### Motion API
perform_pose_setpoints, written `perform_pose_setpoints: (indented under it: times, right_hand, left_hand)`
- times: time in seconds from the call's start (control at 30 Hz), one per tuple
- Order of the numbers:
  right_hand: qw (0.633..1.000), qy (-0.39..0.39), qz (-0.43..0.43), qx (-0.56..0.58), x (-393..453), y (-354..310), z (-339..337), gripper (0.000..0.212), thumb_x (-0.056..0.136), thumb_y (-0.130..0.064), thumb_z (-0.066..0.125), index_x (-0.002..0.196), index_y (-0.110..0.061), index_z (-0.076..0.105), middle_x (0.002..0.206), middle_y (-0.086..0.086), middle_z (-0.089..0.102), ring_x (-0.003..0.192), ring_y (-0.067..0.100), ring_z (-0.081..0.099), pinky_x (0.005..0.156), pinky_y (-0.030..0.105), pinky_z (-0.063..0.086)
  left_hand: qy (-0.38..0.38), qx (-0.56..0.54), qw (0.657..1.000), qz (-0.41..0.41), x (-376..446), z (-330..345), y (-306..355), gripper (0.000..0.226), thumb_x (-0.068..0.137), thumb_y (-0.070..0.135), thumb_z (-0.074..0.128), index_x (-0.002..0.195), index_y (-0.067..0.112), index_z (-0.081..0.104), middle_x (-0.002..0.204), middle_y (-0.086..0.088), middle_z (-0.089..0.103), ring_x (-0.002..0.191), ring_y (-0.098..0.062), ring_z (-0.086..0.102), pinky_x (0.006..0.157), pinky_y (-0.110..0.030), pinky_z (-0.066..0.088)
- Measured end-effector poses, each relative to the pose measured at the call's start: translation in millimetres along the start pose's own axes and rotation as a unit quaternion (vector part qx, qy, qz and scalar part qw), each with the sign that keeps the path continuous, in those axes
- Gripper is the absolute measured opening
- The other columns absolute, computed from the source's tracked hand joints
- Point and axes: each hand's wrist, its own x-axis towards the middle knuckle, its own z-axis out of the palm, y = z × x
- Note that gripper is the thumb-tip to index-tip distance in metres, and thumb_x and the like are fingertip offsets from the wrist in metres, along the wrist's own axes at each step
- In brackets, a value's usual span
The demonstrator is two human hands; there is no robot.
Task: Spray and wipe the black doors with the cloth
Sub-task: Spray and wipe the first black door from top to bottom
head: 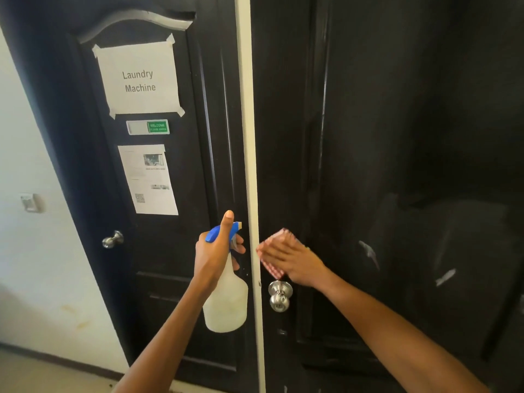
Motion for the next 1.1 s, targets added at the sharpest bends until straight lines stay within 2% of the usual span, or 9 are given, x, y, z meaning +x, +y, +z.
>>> perform_pose_setpoints:
  times: [0.13, 0.23, 0.3, 0.4, 0.5, 0.63, 0.77, 0.97, 1.1]
  right_hand:
    - [0.965, 0.129, 0.229, 0.025, 20, 59, -64, 0.087, 0.095, -0.016, 0.054, 0.164, -0.017, 0.001, 0.171, 0.01, 0.001, 0.157, 0.032, -0.002, 0.125, 0.058, 0.008]
    - [0.899, 0.227, 0.37, 0.053, 35, 77, -93, 0.078, 0.1, -0.025, 0.048, 0.164, -0.015, 0.004, 0.17, 0.01, -0.001, 0.157, 0.033, 0.0, 0.126, 0.057, 0.004]
    - [0.913, 0.23, 0.332, 0.056, 35, 62, -76, 0.081, 0.098, -0.021, 0.049, 0.163, -0.016, 0.002, 0.17, 0.01, -0.001, 0.157, 0.033, -0.002, 0.126, 0.055, -0.003]
    - [0.974, 0.128, 0.18, 0.041, 7, 13, -17, 0.087, 0.093, -0.012, 0.052, 0.164, -0.019, 0.003, 0.171, 0.007, -0.005, 0.157, 0.03, -0.008, 0.123, 0.052, -0.016]
    - [0.999, 0.026, 0.036, 0.005, -47, -17, 38, 0.087, 0.092, -0.009, 0.05, 0.164, -0.021, 0.003, 0.172, 0.003, -0.004, 0.158, 0.025, -0.004, 0.126, 0.047, -0.012]
    - [1.0, -0.018, -0.012, -0.014, -85, -21, 56, 0.089, 0.089, -0.009, 0.055, 0.164, -0.023, 0.009, 0.172, 0.0, 0.005, 0.158, 0.022, 0.003, 0.127, 0.041, -0.007]
    - [0.994, 0.017, 0.105, -0.012, -85, 1, 30, 0.093, 0.081, -0.005, 0.055, 0.164, -0.02, 0.016, 0.171, 0.003, 0.01, 0.158, 0.026, 0.007, 0.127, 0.049, 0.005]
    - [0.906, 0.155, 0.387, 0.071, -64, 61, -40, 0.082, 0.092, -0.02, 0.053, 0.164, -0.018, 0.013, 0.17, 0.008, 0.011, 0.157, 0.032, 0.006, 0.126, 0.054, 0.006]
    - [0.92, 0.139, 0.36, 0.06, -48, 32, -23, 0.09, 0.091, -0.017, 0.059, 0.164, -0.019, 0.006, 0.171, 0.01, 0.003, 0.156, 0.036, -0.002, 0.125, 0.058, -0.002]
  left_hand:
    - [-0.01, -0.004, 1.0, -0.01, -2, 8, -3, 0.057, 0.088, 0.062, 0.049, 0.097, 0.012, 0.073, 0.072, -0.006, 0.07, 0.058, -0.016, 0.067, 0.049, -0.023, 0.054]
    - [-0.018, -0.01, 1.0, -0.023, -5, 14, -10, 0.058, 0.086, 0.064, 0.049, 0.098, 0.013, 0.073, 0.072, -0.005, 0.07, 0.06, -0.019, 0.068, 0.05, -0.023, 0.054]
    - [-0.022, -0.009, 0.999, -0.038, -9, 17, -19, 0.058, 0.088, 0.064, 0.048, 0.099, 0.011, 0.072, 0.07, -0.003, 0.07, 0.06, -0.018, 0.067, 0.05, -0.023, 0.053]
    - [-0.028, -0.013, 0.998, -0.054, -15, 19, -32, 0.054, 0.092, 0.059, 0.049, 0.099, 0.011, 0.072, 0.068, -0.001, 0.069, 0.06, -0.017, 0.068, 0.049, -0.022, 0.053]
    - [-0.04, -0.001, 0.997, -0.065, -19, 21, -45, 0.057, 0.092, 0.058, 0.049, 0.095, 0.006, 0.072, 0.067, -0.001, 0.069, 0.06, -0.018, 0.068, 0.049, -0.023, 0.053]
    - [-0.047, 0.03, 0.995, -0.077, -21, 25, -56, 0.066, 0.085, 0.066, 0.049, 0.091, 0.004, 0.071, 0.07, -0.006, 0.07, 0.066, -0.024, 0.069, 0.054, -0.024, 0.054]
    - [-0.063, 0.025, 0.996, -0.061, -19, 34, -51, 0.06, 0.087, 0.065, 0.049, 0.089, 0.01, 0.072, 0.072, -0.007, 0.071, 0.062, -0.02, 0.069, 0.056, -0.025, 0.053]
    - [-0.083, 0.001, 0.996, -0.04, -12, 58, -44, 0.058, 0.085, 0.063, 0.05, 0.092, 0.009, 0.073, 0.074, -0.011, 0.07, 0.061, -0.02, 0.067, 0.05, -0.023, 0.053]
    - [-0.081, 0.007, 0.996, -0.032, -10, 71, -48, 0.057, 0.09, 0.061, 0.05, 0.09, 0.01, 0.072, 0.074, -0.012, 0.07, 0.057, -0.016, 0.066, 0.053, -0.024, 0.053]
